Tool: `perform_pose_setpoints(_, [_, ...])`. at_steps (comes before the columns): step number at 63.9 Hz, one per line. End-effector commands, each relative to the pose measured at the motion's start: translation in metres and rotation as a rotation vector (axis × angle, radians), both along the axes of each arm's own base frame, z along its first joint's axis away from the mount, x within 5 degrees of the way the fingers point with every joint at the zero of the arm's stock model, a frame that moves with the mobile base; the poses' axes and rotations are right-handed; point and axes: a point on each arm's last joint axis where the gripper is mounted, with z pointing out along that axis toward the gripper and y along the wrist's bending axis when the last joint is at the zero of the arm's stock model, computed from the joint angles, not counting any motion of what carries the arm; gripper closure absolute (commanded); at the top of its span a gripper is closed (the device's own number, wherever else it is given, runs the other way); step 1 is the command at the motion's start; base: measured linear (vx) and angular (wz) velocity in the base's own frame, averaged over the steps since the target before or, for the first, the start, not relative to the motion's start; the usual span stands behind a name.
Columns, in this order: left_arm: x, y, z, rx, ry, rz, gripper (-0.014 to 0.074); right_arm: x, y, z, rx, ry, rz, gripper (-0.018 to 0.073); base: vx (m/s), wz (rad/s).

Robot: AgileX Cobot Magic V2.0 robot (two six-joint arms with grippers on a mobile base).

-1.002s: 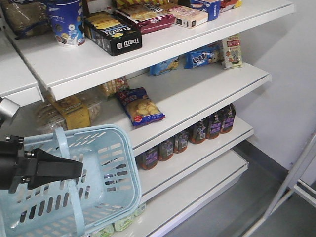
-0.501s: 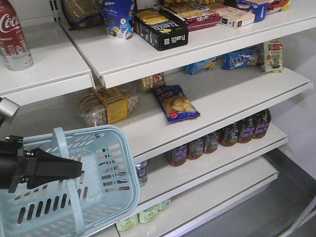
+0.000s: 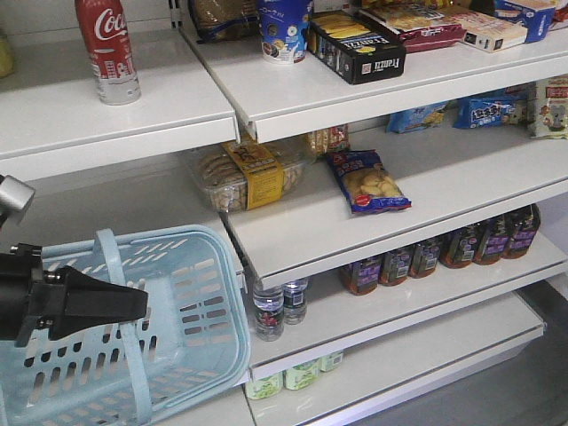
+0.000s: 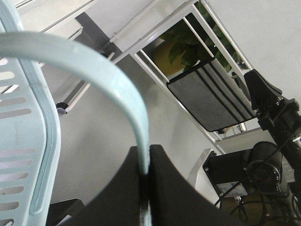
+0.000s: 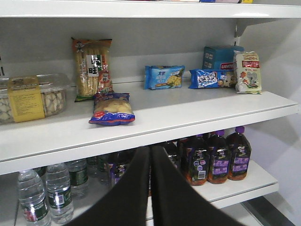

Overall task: Place coke in basket with both arms
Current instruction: 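Drive along the shelves to the red Coca-Cola bottle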

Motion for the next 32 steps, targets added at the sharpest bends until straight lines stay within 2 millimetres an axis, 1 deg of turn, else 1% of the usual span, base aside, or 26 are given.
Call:
perform_pose_setpoints(1, [-0.0024, -0.0041, 0.0202, -0.085, -0.060, -0.019, 0.0603, -0.0004, -0.0001, 0.0054, -0.011, -0.082, -0.002, 0.0561, -0.05, 0.18])
perform_pose_setpoints(32, [-0.0024, -0.0041, 0.0202, -0.085, -0.060, -0.019, 0.0603, -0.0004, -0.0001, 0.0054, -0.011, -0.081, -0.002, 0.0561, -0.05, 0.19])
